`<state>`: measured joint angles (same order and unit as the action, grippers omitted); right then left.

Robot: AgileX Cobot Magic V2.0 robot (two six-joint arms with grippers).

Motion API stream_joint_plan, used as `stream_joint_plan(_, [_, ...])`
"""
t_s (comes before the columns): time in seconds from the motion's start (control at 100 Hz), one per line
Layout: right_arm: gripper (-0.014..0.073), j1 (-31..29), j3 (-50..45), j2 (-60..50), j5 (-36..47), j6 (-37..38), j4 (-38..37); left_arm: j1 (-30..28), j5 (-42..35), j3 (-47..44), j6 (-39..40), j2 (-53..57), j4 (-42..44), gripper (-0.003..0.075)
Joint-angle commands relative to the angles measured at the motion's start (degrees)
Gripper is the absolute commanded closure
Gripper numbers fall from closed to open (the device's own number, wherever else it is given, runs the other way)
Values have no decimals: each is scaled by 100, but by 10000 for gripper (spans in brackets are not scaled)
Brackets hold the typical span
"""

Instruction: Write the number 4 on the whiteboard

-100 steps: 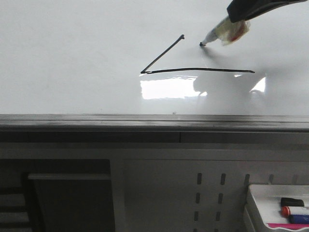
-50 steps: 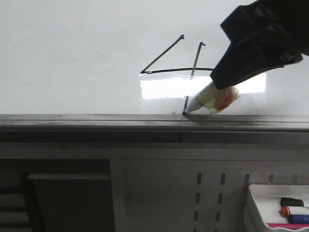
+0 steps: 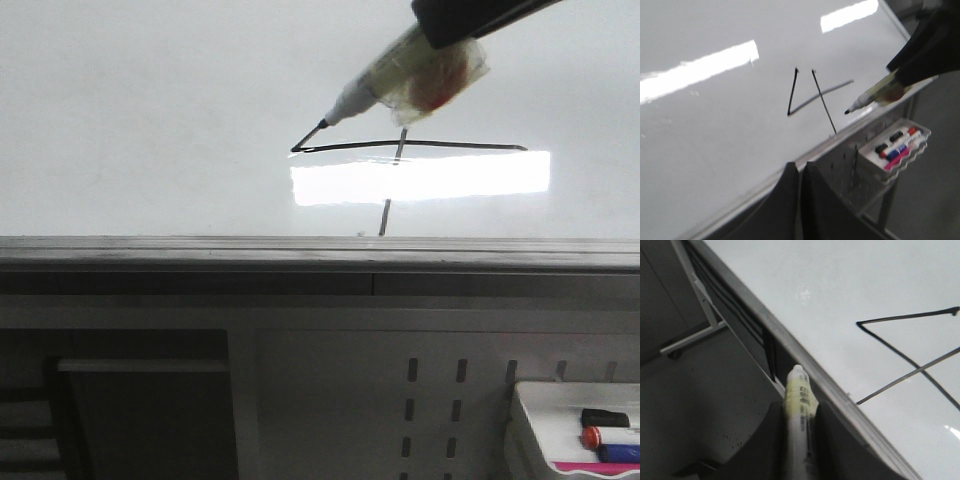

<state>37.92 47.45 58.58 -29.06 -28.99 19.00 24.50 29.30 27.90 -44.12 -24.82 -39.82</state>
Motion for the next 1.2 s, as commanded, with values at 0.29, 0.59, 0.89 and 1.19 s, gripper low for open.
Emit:
stream_joint_plan(0.29, [655, 748, 8, -125, 79, -557, -579, 119, 1642, 1475, -1495, -3125, -583, 345])
stream_joint_plan(0.59, [659, 1216, 8, -125, 600, -769, -579, 1044, 1374, 2032, -3033, -3585, -893, 373])
stream_joint_plan(0.89, [659, 1615, 8, -22, 807, -769, -579, 1377, 1132, 2032, -3160, -3585, -911, 373])
stream_joint_plan(1.19, [659, 1771, 8, 143, 1084, -769, -579, 1377, 1132, 2032, -3160, -3585, -908, 414])
